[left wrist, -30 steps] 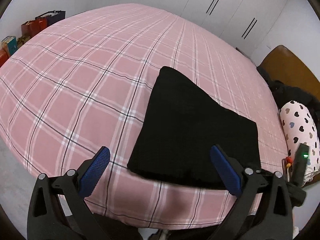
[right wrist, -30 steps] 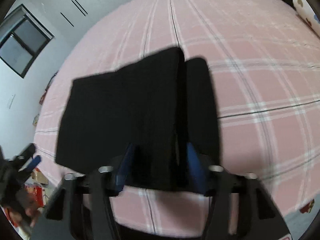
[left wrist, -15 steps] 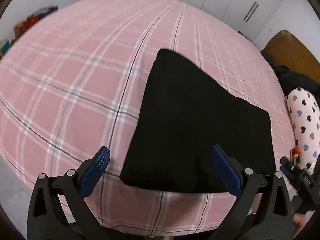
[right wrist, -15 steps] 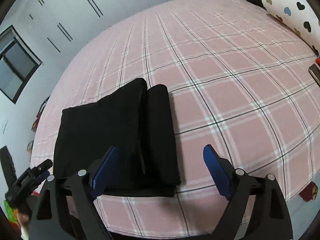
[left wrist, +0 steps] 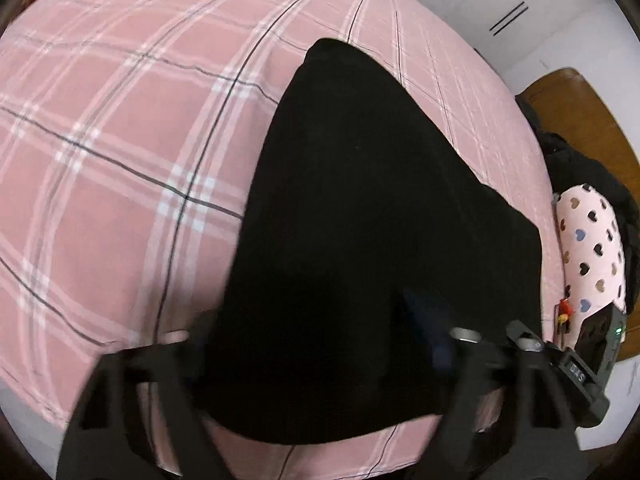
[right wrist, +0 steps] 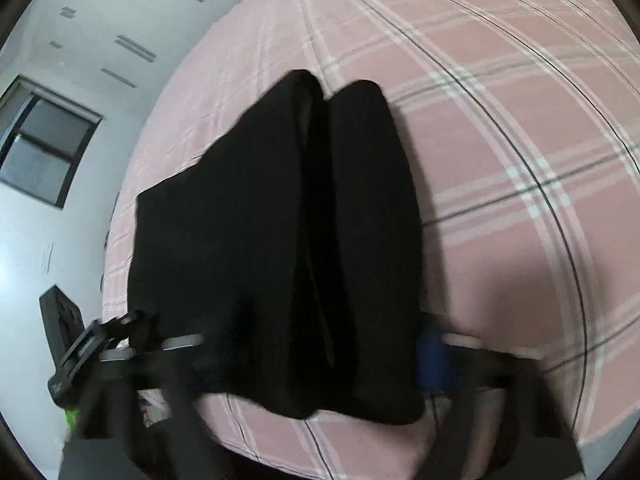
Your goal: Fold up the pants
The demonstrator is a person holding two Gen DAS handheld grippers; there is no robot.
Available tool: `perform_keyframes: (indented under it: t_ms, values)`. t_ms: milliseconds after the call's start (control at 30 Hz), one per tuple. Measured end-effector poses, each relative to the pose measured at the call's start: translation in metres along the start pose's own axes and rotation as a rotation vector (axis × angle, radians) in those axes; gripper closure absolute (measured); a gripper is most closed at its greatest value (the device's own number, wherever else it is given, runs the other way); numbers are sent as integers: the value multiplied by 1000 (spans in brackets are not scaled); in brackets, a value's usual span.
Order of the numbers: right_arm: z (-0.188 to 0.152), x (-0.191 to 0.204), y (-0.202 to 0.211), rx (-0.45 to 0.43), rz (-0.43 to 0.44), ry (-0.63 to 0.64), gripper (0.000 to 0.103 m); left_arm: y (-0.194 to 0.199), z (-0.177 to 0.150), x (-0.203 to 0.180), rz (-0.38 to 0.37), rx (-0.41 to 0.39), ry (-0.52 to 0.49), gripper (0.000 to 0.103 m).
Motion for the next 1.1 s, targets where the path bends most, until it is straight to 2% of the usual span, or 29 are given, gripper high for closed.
perform_keyframes:
  t_ms: [67, 133, 233, 300, 333, 367, 400, 467, 500, 567, 900, 1100]
  values:
    - [0, 9, 12, -9, 18, 16, 66, 13, 0, -1, -28, 13, 8, 67]
    - [-6, 19, 28, -9, 37, 43, 66, 30, -3, -4, -50, 20, -11, 69]
    - [-20, 13, 36, 29, 5, 52, 65, 50, -23, -8, -64, 58, -36, 69]
    - [-32, -6, 27, 76, -19, 14, 60, 46, -39, -4, -35, 83, -49, 65]
    - [-37, -17, 22, 99, 3, -48, 56, 37, -46, 2, 21, 89, -64, 63]
    - [-36, -21, 22, 101, 25, -84, 52, 27, -51, 7, 72, 87, -79, 56]
    - [-34, -21, 21, 102, 12, -77, 49, 21, -52, 10, 101, 68, -80, 44]
    - [-36, -20, 18, 116, -23, -61, 45, 18, -50, 14, 107, 47, -50, 35]
    - [-36, -17, 19, 116, -34, -46, 44, 16, -49, 15, 113, 40, -46, 24]
    - [-38, -10, 17, 115, -55, -26, 42, 13, -48, 17, 151, 17, -47, 14]
    - [-41, -9, 16, 104, -73, -28, 38, 3, -56, 10, 139, -16, -40, 5]
    - [-38, 2, 4, 109, -80, -11, 30, -6, -58, -4, 141, -31, -39, 5]
Point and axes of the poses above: each gripper's, at about its wrist camera, not at the fingertips, and y roughly against the way its jaws point, x to its left, z to its top, the point moved 5 cm from there along -y, roughly the way its jaws point, and after that the axes turned 8 degrees about y, right-handed, at the moved point
